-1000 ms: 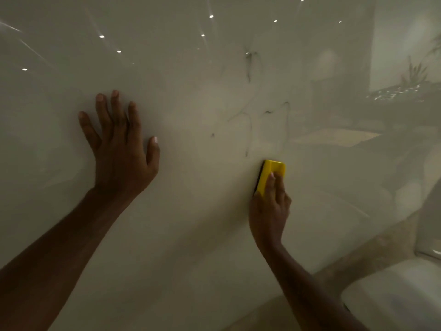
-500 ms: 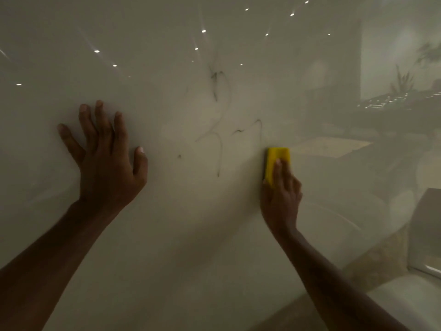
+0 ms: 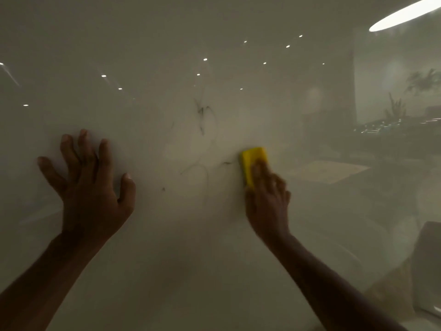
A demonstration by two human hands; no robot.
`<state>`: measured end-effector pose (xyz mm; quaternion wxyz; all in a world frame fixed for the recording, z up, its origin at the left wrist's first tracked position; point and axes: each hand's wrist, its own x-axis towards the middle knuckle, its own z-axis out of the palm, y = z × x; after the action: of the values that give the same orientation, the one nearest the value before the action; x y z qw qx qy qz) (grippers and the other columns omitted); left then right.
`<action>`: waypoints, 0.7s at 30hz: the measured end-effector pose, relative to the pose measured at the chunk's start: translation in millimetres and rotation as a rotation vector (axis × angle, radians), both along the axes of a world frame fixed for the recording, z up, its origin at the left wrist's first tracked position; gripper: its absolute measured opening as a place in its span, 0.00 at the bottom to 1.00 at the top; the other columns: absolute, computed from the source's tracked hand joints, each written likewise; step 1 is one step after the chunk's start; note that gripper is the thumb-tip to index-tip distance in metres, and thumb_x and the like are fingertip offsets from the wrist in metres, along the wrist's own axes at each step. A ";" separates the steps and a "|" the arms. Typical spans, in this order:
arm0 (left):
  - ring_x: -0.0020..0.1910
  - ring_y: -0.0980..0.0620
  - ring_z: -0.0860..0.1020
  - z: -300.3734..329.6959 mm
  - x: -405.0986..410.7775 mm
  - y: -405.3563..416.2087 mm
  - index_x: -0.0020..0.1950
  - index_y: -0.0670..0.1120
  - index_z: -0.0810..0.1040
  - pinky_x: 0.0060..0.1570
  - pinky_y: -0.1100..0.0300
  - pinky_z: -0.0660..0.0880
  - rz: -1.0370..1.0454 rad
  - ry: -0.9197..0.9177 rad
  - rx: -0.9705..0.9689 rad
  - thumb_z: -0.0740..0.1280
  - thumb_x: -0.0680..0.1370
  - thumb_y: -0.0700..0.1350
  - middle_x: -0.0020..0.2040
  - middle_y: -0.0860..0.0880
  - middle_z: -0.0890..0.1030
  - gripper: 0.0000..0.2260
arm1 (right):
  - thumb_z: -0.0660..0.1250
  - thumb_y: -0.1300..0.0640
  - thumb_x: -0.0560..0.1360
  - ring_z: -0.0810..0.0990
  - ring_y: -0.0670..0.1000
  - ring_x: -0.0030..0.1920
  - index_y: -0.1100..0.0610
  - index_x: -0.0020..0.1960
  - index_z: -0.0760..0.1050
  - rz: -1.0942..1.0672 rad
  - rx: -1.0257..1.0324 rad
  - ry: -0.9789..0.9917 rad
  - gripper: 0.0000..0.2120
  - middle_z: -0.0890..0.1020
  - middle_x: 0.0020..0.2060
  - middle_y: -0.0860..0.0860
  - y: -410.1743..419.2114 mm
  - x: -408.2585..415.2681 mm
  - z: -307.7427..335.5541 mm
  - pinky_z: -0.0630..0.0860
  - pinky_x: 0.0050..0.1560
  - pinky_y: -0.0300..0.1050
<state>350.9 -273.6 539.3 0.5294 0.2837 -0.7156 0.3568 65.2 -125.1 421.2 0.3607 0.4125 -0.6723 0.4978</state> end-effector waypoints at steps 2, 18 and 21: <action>0.82 0.31 0.53 0.0 -0.5 1.4 0.79 0.38 0.63 0.73 0.21 0.47 0.017 0.005 -0.001 0.59 0.79 0.51 0.82 0.33 0.59 0.30 | 0.65 0.57 0.78 0.68 0.65 0.66 0.53 0.78 0.61 -0.027 -0.128 -0.230 0.30 0.61 0.78 0.53 -2.4 -2.6 23.7 0.69 0.58 0.60; 0.83 0.33 0.54 -0.6 -0.8 5.5 0.79 0.38 0.64 0.76 0.26 0.46 0.064 0.007 0.003 0.59 0.78 0.52 0.82 0.35 0.59 0.31 | 0.65 0.57 0.78 0.67 0.66 0.65 0.54 0.78 0.59 -0.054 -0.108 -0.291 0.31 0.59 0.78 0.55 -5.0 12.2 38.0 0.70 0.57 0.62; 0.82 0.32 0.55 0.3 0.1 8.5 0.78 0.38 0.65 0.76 0.27 0.48 0.087 0.004 0.002 0.58 0.79 0.50 0.82 0.34 0.61 0.30 | 0.67 0.58 0.75 0.68 0.64 0.63 0.52 0.78 0.58 0.065 0.046 0.192 0.34 0.58 0.79 0.51 -15.5 62.1 -8.2 0.73 0.52 0.60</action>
<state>351.0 -265.1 539.7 0.5145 0.3158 -0.7019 0.3780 127.3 -140.6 413.0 0.3973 0.4883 -0.6322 0.4517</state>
